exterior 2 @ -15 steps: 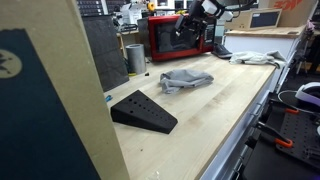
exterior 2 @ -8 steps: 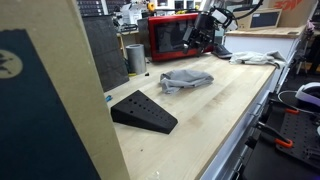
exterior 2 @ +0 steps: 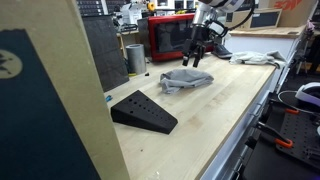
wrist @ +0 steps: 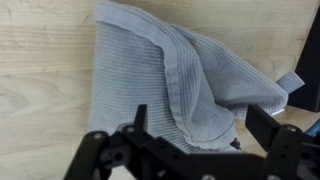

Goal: Fold the grey towel once from top to bottom and twice from right to left.

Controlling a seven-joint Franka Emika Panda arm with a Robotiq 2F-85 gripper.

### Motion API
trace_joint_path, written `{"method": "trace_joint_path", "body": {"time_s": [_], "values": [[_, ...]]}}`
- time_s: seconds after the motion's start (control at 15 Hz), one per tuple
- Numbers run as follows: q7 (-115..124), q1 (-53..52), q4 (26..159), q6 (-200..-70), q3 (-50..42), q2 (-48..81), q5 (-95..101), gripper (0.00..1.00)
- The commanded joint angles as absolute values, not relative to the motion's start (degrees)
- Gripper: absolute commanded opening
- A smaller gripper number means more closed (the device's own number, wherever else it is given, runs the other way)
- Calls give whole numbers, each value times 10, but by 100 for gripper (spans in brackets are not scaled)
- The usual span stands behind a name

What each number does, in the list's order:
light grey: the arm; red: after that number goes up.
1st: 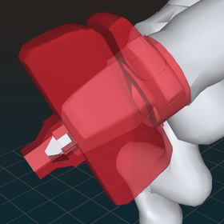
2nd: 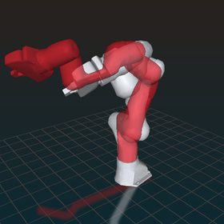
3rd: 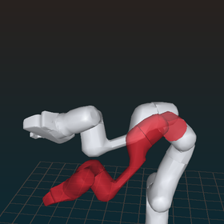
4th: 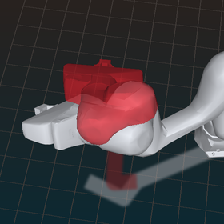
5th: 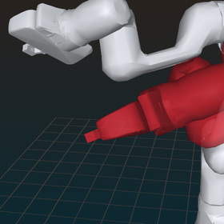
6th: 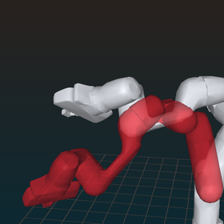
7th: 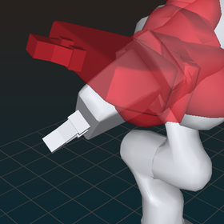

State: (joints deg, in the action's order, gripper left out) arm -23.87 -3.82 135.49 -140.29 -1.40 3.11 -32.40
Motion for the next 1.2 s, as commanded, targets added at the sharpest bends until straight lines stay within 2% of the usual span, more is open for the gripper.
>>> {"method": "trace_joint_path", "body": {"time_s": [0.0,0.6,1.13], "values": [[-276,-21,1323,-1388,7,65,-326,100],[-329,4,1296,-1378,60,113,-353,100],[-368,-11,1312,-1351,108,88,-418,100]]}}
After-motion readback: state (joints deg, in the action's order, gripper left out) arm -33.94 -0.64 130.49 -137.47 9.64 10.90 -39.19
